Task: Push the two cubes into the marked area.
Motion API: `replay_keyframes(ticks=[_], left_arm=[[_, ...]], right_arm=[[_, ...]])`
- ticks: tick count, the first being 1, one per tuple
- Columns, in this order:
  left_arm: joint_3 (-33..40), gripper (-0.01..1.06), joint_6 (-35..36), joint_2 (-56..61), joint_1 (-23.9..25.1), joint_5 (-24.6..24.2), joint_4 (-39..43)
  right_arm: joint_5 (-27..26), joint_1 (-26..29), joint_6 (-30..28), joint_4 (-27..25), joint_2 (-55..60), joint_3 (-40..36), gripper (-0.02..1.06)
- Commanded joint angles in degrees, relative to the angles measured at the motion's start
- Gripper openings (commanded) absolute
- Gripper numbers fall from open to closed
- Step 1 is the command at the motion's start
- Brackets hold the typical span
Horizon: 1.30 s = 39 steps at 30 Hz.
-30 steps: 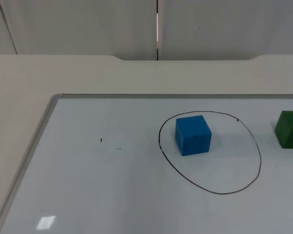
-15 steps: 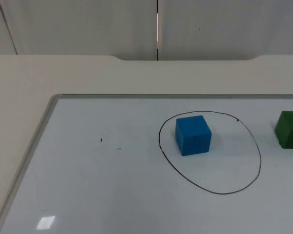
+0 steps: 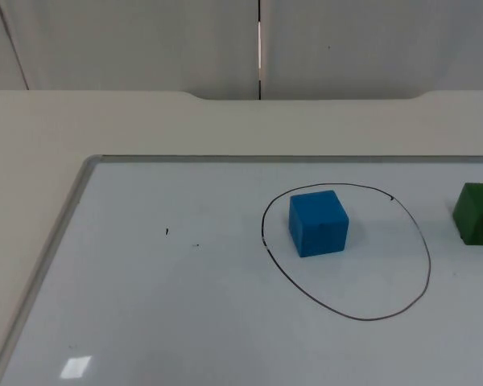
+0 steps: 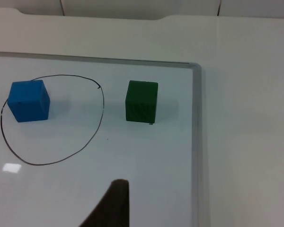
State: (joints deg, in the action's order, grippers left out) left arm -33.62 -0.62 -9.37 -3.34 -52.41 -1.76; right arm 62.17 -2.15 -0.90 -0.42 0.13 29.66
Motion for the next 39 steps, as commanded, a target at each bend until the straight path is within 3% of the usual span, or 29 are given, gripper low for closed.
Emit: replay_keyframes(ticks=[1, 6, 23, 29, 39], left_arm=[[0.3, 0.00, 0.6, 2.5, -0.1, -2.0, 1.2], [0.3, 0.00, 0.6, 5.8, -0.1, -4.3, 0.0], [3.6, 0.00, -0.8, 9.4, -0.1, -5.8, -0.5], [5.4, 0.00, -2.3, 9.4, -0.1, -9.3, 0.7], [5.3, 0.00, -2.2, 9.4, -0.1, -9.2, 0.7]], right_arm=[[-0.4, 0.3, -0.3, -0.1, -0.1, -0.1, 1.05], [-0.4, 0.3, -0.1, -0.1, -0.1, -0.1, 1.05], [-0.4, 0.3, -0.1, -0.2, -0.1, -0.1, 1.05], [-0.4, 0.3, -0.1, -0.2, -0.1, -0.1, 1.05], [-0.4, 0.3, -0.1, -0.1, -0.1, -0.1, 1.05]])
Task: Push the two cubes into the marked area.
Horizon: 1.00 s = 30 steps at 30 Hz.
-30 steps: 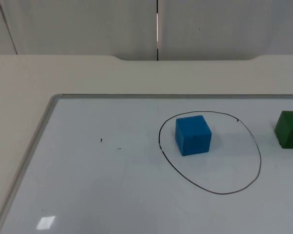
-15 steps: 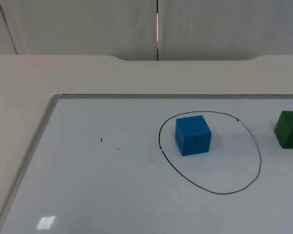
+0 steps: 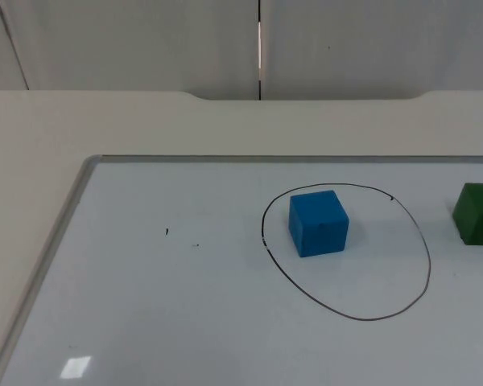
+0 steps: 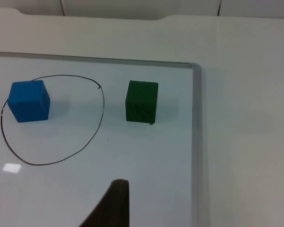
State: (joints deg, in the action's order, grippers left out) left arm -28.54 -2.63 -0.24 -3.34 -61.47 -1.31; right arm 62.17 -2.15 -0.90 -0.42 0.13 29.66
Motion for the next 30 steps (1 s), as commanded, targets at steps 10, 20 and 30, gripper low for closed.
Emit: replay_keyframes(ticks=[10, 20, 30], left_arm=[[0.2, 0.00, -0.2, 0.2, -0.1, -0.2, 0.3], [0.2, 0.00, -0.2, 0.2, -0.1, -0.2, 0.3], [0.2, 0.00, -0.2, 0.2, -0.1, -0.2, 0.3]], right_arm=[[-0.4, 0.3, 0.0, -0.1, -0.1, -0.1, 1.05], [-0.4, 0.3, 0.0, -0.1, -0.1, -0.1, 1.05], [-0.4, 0.3, 0.0, -0.1, -0.1, -0.1, 1.05]])
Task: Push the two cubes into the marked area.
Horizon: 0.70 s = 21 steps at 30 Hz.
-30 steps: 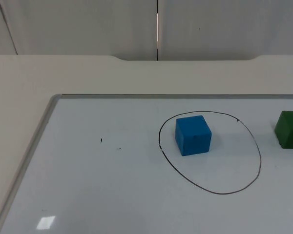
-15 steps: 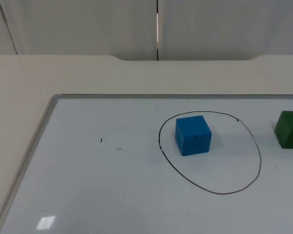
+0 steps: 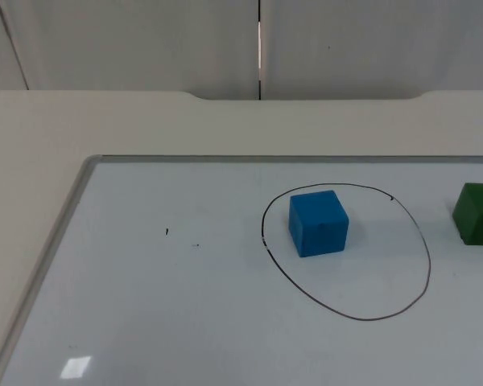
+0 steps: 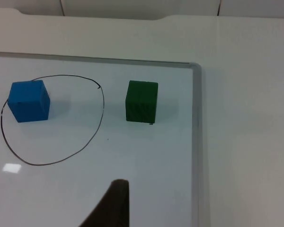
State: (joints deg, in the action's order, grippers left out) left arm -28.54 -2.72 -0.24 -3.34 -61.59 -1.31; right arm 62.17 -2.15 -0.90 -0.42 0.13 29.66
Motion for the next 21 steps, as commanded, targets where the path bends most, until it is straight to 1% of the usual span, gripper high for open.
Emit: replay_keyframes(ticks=[1, 8, 12, 17, 18, 21], left_arm=[[0.2, 0.00, -0.1, 0.2, -0.1, 0.0, 0.3], [0.2, 0.00, -0.1, 0.2, -0.1, 0.0, 0.3], [0.2, 0.00, -0.1, 0.2, -0.1, 0.0, 0.3], [0.2, 0.00, -0.1, 0.2, -0.1, 0.0, 0.3], [0.2, 0.00, -0.1, 0.2, -0.1, 0.0, 0.3], [0.2, 0.00, -0.1, 0.2, -0.1, 0.0, 0.4]], right_arm=[[-0.4, 0.3, 0.0, -0.1, -0.1, -0.1, 1.05], [-0.4, 0.3, 0.0, 0.4, -0.1, -0.1, 1.05], [-0.6, 0.3, 0.0, 0.4, 3.2, -0.1, 1.05], [-0.7, 0.3, 0.0, 0.4, 11.4, 0.1, 1.05], [-0.7, 0.3, 0.0, 0.4, 11.4, 0.1, 1.05], [-2.0, 0.3, 0.0, 0.4, 15.5, 1.3, 1.05]])
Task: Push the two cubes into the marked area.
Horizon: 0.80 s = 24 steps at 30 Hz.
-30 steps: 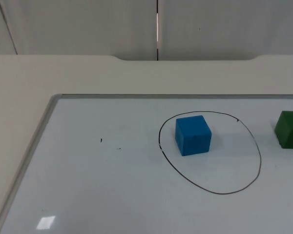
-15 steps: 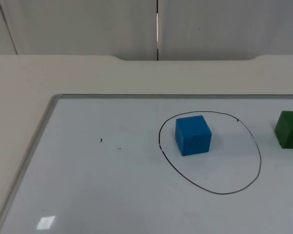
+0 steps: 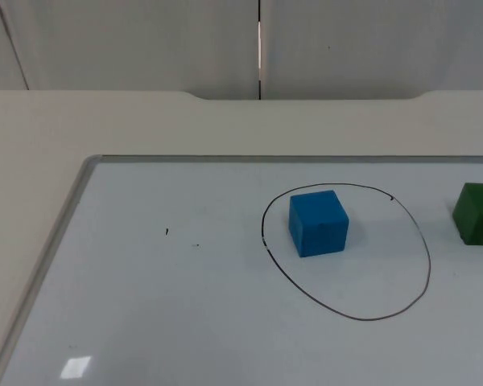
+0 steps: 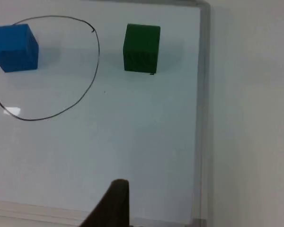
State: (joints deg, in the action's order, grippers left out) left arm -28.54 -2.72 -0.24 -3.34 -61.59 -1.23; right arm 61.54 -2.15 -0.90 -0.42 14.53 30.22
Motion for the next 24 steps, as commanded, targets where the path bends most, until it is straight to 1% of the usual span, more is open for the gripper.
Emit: replay_keyframes(ticks=[1, 8, 12, 16, 17, 19, 23, 24], left_arm=[[0.2, 0.00, -0.1, 0.2, -0.1, 0.0, 0.3], [0.2, 0.00, -0.1, 0.2, -0.1, 0.0, 0.3], [0.2, 0.00, -0.1, 0.2, -0.1, 0.0, 0.3], [0.2, 0.00, -0.1, 0.2, -0.1, 0.0, 0.3], [0.2, 0.00, -0.1, 0.2, -0.1, 0.0, 0.3], [0.2, 0.00, -0.1, 0.2, -0.1, 0.0, 0.3], [0.2, 0.00, -0.1, 0.2, -0.1, 0.0, 0.3], [0.2, 0.00, -0.1, 0.2, -0.1, 0.0, 0.3]], right_arm=[[-2.1, 0.3, 0.0, 0.4, 2.4, 1.4, 1.05], [-5.7, 0.3, 0.0, 0.4, 8.3, 5.7, 1.05], [-8.5, 0.3, 0.4, 0.4, 14.6, 8.6, 1.05], [-10.2, 0.3, 1.4, 0.4, 18.8, 9.9, 1.05], [-11.6, 0.3, 1.4, 0.4, 21.6, 10.5, 1.03], [-12.1, 0.3, 1.4, 0.4, 23.2, 10.8, 1.02], [-14.8, 0.3, 1.4, 0.4, 30.2, 10.9, 0.96], [-14.8, 0.3, 1.4, 0.4, 30.2, 10.9, 0.96]])
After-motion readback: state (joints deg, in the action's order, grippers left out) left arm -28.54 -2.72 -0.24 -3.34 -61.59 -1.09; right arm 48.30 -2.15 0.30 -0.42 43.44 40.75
